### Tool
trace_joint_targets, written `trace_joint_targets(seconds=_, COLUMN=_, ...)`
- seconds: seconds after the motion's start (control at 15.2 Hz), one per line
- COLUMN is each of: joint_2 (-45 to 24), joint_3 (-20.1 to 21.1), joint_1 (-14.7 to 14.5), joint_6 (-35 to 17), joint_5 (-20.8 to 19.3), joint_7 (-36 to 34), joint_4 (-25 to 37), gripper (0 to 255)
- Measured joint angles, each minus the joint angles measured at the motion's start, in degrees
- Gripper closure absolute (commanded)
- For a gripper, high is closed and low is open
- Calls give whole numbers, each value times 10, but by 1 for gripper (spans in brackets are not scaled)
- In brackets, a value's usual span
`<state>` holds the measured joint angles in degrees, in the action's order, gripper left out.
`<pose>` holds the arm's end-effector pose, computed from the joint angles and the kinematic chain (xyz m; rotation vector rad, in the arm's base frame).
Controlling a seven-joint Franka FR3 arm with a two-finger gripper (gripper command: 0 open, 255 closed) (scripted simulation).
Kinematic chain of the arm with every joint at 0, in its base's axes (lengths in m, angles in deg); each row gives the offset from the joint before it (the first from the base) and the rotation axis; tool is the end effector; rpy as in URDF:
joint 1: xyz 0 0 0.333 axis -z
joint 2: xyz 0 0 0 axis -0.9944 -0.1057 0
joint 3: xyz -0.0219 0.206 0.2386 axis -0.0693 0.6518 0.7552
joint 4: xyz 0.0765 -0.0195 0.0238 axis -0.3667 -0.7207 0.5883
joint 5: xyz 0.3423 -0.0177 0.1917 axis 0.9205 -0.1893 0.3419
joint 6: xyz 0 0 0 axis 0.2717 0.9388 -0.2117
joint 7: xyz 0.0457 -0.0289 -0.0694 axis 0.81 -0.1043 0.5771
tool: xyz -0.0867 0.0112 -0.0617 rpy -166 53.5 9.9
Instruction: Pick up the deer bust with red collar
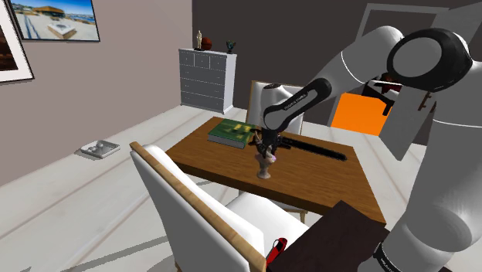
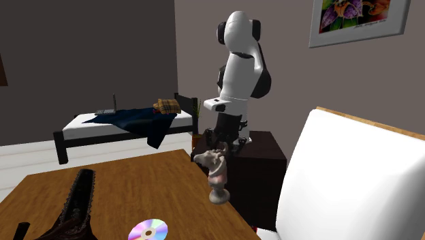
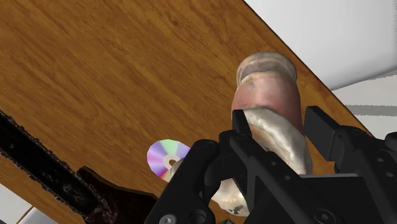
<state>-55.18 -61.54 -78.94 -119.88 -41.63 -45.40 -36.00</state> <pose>0.5694 -0.0303 0.2917 2.9443 -0.2977 0.0289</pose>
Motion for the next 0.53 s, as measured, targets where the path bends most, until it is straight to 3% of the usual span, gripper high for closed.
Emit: trace_joint_targets(seconds=0.53, joint_2=36, joint_3=4, joint_1=0, joint_6=51, joint_5=14, joint_7=15, joint_4=16, gripper=255)
